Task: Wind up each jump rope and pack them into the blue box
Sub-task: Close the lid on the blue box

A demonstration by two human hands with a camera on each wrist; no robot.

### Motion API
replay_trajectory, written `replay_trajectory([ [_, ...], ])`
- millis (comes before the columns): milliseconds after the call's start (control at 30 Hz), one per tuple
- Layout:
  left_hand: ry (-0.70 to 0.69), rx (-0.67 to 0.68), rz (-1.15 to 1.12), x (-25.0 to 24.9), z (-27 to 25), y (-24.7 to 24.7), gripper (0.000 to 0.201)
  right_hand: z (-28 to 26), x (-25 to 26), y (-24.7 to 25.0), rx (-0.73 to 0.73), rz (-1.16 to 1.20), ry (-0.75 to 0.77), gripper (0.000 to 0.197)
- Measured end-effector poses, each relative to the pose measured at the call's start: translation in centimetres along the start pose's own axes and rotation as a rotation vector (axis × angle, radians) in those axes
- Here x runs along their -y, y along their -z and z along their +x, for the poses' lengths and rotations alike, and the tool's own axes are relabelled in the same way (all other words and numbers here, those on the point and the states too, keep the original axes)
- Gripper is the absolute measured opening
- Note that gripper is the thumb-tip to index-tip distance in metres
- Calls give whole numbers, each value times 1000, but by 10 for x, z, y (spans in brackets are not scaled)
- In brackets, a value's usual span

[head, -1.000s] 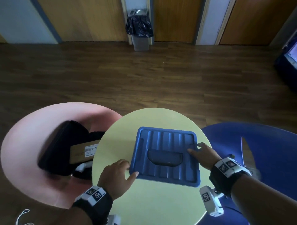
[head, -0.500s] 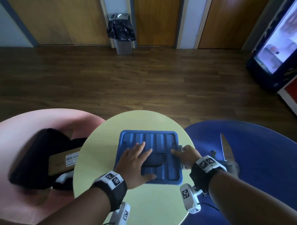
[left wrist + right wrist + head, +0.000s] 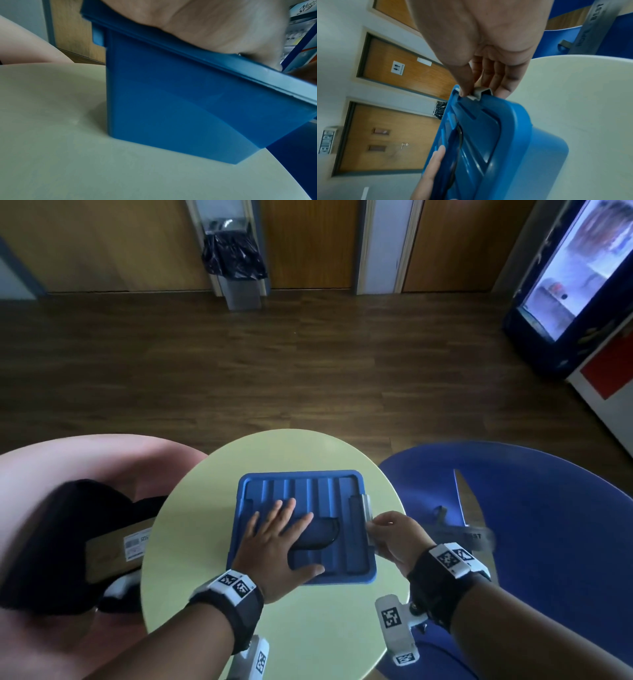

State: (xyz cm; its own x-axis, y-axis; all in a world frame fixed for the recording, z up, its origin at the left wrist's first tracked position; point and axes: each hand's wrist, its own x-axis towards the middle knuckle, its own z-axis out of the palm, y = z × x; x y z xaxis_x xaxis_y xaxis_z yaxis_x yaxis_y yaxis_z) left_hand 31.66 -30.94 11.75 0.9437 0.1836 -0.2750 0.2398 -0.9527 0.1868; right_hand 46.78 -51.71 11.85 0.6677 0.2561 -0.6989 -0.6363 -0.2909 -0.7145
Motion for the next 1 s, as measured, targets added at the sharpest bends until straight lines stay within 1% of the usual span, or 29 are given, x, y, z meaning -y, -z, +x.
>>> replay_trajectory([
  [167,-11,-40,-11,4,1,-5,91,4,5,-6,-70,-204,60,27],
  [233,-17,-36,-14,4,1,-6,91,1,8,-9,-99,-369,108,30],
  [300,-27,-35,-17,5,2,-7,91,-3,10,-15,-124,-528,156,25],
  [367,-33,-34,-24,6,2,-6,91,-6,11,-23,-141,-586,189,20],
  [400,-36,-30,-28,6,2,-6,91,-9,11,-28,-158,-641,228,21],
  [433,-45,-30,-46,7,2,-5,90,-10,9,-32,-182,-760,307,27],
  [467,-53,-35,-89,7,2,-5,88,-13,7,-36,-198,-933,413,39],
  [500,-54,-56,-163,8,2,-3,84,-17,3,-39,-181,-1087,513,53],
  [533,-53,-104,-257,11,3,-4,79,-21,0,-43,-121,-1208,583,65],
  [567,-40,-194,-338,15,2,-4,71,-25,-4,-45,-40,-1315,621,73],
  [600,13,-310,-380,21,0,-5,65,-27,-9,-47,38,-1401,627,78],
  [633,110,-423,-402,30,-2,-6,60,-28,-12,-48,87,-1457,614,81],
  [667,253,-478,-446,41,-5,-6,56,-26,-17,-49,114,-1492,592,83],
  [700,409,-437,-532,49,-10,-3,56,-24,-21,-49,120,-1517,580,83],
  [733,537,-333,-631,56,-16,0,58,-23,-24,-48,115,-1541,576,83],
  [767,612,-207,-751,63,-21,0,57,-22,-25,-49,108,-1568,578,83],
  [800,618,-111,-877,68,-25,0,53,-21,-26,-49,100,-1589,581,85],
  [833,590,-71,-996,72,-27,-2,48,-21,-26,-49,91,-1606,582,86],
  [867,571,-79,-1091,76,-29,-4,44,-21,-26,-50,85,-1619,581,87],
  [900,585,-109,-1162,80,-30,-6,40,-20,-27,-50,82,-1625,581,87],
  [1000,720,-264,-1354,82,-30,1,19,-20,-27,-51,68,-1648,579,88],
])
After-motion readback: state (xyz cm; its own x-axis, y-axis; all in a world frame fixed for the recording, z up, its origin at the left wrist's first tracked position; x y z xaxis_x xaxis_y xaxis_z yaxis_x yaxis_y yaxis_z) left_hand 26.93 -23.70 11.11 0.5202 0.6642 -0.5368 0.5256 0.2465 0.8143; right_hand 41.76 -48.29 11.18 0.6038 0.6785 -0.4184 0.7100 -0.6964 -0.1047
